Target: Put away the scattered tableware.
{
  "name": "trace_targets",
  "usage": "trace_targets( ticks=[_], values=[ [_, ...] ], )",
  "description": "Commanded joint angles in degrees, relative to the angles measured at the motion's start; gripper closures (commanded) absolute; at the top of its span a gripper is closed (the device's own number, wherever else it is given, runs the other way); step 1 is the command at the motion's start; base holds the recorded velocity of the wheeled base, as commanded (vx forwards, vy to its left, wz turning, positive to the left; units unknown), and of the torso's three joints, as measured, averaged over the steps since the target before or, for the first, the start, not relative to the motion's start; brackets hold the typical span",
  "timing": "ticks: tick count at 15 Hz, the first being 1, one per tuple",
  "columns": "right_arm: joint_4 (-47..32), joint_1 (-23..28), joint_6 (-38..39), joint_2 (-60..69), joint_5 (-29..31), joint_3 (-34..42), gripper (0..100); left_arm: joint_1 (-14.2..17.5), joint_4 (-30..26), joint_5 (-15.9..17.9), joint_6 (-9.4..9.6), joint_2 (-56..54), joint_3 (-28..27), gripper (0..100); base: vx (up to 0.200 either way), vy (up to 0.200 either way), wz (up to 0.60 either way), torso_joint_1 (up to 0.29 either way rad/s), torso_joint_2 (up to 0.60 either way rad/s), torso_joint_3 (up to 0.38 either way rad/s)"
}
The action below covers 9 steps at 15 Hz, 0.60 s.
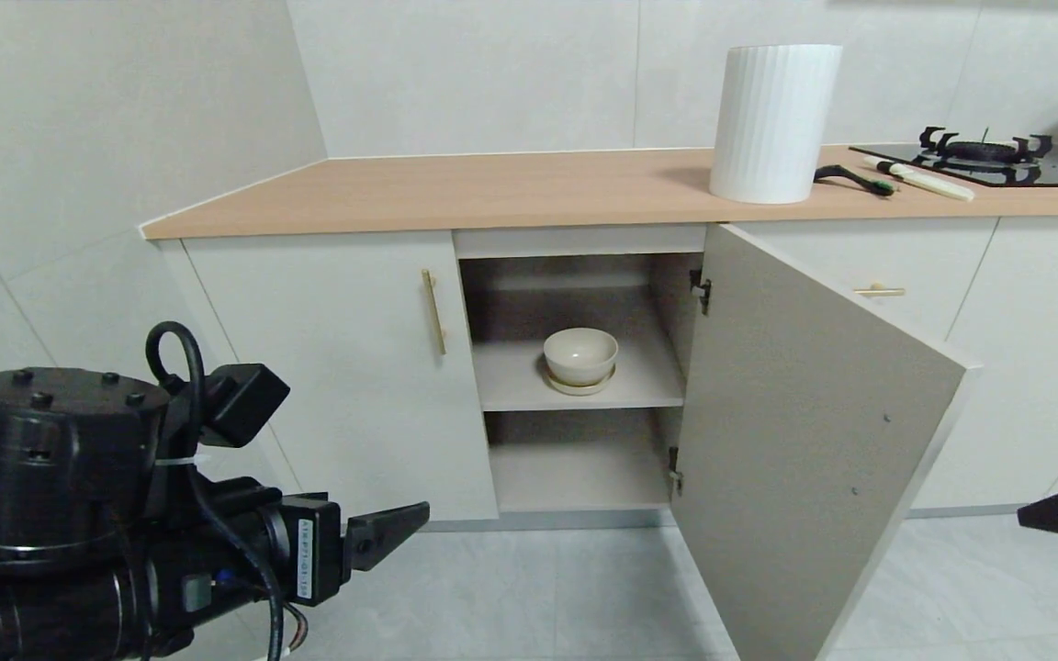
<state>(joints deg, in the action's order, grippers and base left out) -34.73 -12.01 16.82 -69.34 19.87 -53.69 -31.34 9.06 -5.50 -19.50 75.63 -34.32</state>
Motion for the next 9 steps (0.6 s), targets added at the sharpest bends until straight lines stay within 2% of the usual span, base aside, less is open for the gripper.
trace_targets(
  ticks=[1, 3, 9],
  values=[
    [6.1, 9.8, -3.0, -2.0, -0.2, -0.2, 0, 0.1, 0.0, 0.0, -0.01, 0.1, 0.0, 0, 0.000, 0.000, 0.00, 0.000, 0.00, 0.000],
    [11.5, 12.1, -2.5, -5.2, -0.4, 0.3, 0, 0.1, 0.0, 0.0, -0.01, 0.1, 0.0, 0, 0.000, 0.000, 0.00, 0.000, 0.00, 0.000],
    [25.9, 11.6, 0.6, -12.8, -0.5, 5.2, 0, 0.1, 0.0, 0.0, -0.01, 0.3, 0.0, 0, 0.000, 0.000, 0.00, 0.000, 0.00, 0.000]
  ],
)
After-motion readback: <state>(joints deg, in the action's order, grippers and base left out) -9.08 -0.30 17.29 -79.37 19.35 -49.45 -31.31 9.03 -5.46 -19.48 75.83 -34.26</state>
